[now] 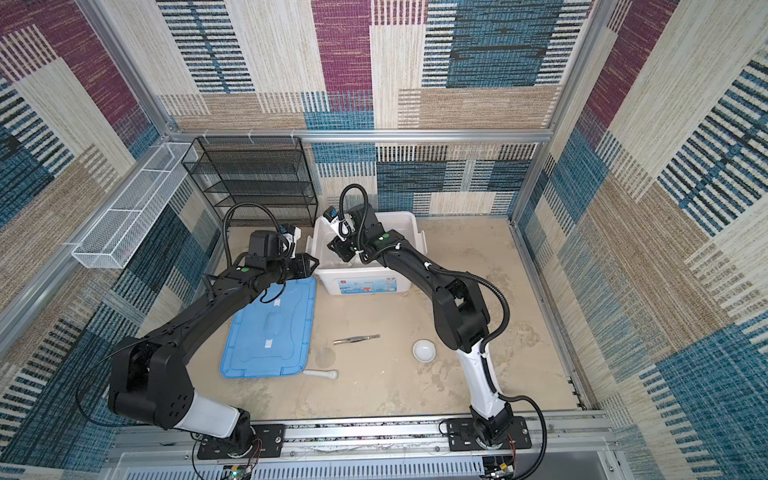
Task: Organize the chemistry lab equipment
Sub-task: 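Lower the bottle into the white bin with the right gripper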
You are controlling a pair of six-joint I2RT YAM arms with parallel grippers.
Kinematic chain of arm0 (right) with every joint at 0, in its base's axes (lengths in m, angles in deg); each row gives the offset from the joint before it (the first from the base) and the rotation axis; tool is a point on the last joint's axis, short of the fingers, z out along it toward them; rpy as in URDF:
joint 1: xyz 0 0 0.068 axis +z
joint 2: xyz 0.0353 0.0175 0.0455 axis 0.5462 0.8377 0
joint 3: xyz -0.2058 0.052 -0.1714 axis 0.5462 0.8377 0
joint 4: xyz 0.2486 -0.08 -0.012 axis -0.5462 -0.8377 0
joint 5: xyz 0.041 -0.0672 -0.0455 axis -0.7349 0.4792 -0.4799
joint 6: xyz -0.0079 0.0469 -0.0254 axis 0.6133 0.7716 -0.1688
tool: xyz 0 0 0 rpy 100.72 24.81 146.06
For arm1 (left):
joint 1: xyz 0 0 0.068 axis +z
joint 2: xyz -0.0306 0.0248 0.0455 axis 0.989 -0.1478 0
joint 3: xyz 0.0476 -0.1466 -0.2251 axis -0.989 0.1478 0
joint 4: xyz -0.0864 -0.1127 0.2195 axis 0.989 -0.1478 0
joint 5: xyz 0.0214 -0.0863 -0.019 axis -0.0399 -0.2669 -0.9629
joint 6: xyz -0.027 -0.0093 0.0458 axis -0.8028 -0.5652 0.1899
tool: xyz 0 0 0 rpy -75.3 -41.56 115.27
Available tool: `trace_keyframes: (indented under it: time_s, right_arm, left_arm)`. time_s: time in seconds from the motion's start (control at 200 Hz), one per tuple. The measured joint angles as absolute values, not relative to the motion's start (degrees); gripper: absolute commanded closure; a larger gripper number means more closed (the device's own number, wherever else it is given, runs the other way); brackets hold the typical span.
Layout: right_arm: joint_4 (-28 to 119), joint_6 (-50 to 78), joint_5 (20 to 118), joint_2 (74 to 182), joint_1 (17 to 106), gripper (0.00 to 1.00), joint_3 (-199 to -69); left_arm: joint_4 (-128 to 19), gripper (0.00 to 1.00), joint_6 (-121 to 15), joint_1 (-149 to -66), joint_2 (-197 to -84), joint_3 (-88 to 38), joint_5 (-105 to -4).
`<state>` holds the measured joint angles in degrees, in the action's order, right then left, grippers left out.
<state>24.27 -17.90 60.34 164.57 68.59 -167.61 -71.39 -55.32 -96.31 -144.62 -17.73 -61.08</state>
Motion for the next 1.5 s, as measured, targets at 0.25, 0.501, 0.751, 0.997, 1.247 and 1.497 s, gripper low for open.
trace_keyframes:
  time_s: [0.25, 0.501, 0.751, 0.997, 1.247, 1.497]
  right_arm:
    - [23.04, -20.74, 58.13, 165.34, 68.57, 0.80, -166.49]
    - [21.82, -24.85, 55.79, 167.78, 68.46, 0.82, -166.86]
    - [20.05, -27.32, 55.49, 167.54, 68.44, 0.82, -164.63]
    - [20.05, -28.00, 55.75, 167.00, 68.46, 0.82, -162.95]
    - [20.05, -28.19, 55.97, 167.06, 68.44, 0.81, -162.88]
    - [19.79, -28.19, 55.97, 168.07, 68.44, 0.77, -162.88]
  left_arm:
    - [-70.42, 0.67, -57.53, -98.05, -143.73, -16.40, -63.22]
    - [-69.86, 0.61, -58.80, -98.99, -140.45, -14.11, -63.42]
    - [-69.90, 0.52, -58.80, -98.99, -138.26, -13.45, -61.65]
    - [-69.97, 0.50, -58.73, -98.99, -137.13, -12.71, -60.12]
    - [-70.01, 0.50, -58.60, -98.99, -135.07, -11.31, -58.92]
    - [-70.40, 0.49, -58.56, -98.99, -133.52, -9.89, -57.63]
